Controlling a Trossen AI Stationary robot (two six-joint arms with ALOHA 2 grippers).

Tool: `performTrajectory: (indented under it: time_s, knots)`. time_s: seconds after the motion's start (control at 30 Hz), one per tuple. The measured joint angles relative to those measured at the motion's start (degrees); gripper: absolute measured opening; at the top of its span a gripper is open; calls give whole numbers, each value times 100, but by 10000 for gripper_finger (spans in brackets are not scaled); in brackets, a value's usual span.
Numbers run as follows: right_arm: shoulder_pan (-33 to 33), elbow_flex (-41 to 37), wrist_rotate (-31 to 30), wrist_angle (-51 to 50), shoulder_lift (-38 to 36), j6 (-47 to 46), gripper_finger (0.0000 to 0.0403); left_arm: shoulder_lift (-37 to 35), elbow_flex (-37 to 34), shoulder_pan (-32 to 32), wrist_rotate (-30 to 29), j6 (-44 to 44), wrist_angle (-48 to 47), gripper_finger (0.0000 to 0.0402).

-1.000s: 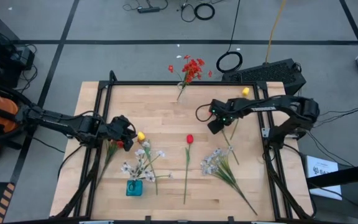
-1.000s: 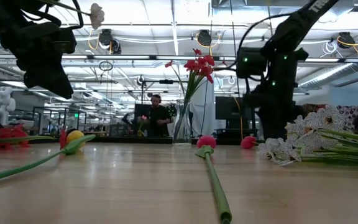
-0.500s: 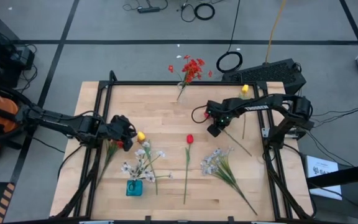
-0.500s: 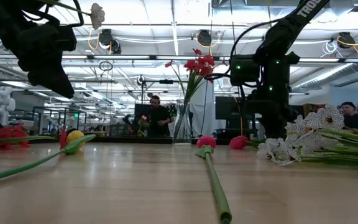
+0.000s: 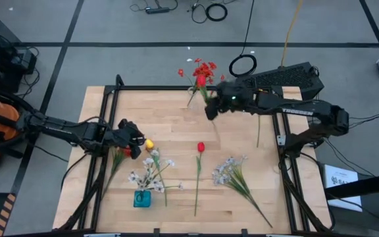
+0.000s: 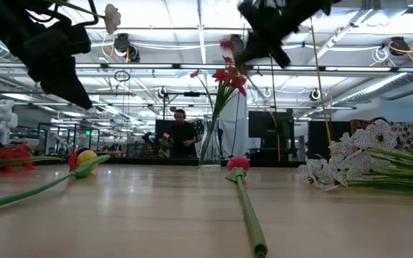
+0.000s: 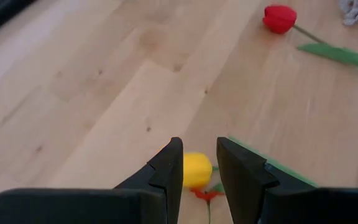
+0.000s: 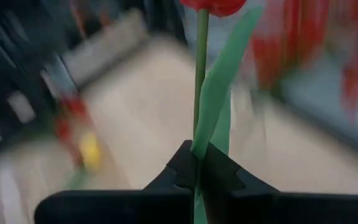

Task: Sort flowers into vase by color
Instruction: Put the right red flower into the transparent vase

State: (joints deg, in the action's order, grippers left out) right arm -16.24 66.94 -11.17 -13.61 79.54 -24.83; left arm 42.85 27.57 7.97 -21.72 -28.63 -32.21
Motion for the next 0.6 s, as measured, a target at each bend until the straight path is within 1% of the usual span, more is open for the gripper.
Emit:
performTrajectory:
  time_s: [0.07,0.17,0.3,0.37,0.47,0.6]
  knots:
    - [32,4,-325,1002,-38,368,1,0,0,-81,-25,224,109,105]
    - [5,9,-557,2358,108,978,1,0,0,-236,-95,516,151,105]
    - [-27,9,-696,4137,545,2053,1,0,0,-462,-104,676,161,105]
    - [-42,9,-698,4866,794,2734,0,0,0,-548,-102,713,160,105]
    - [-60,9,-698,5315,1148,3560,0,0,0,-651,-40,860,160,105]
    - [-102,4,-698,5441,1467,3778,0,0,0,-740,158,906,160,105]
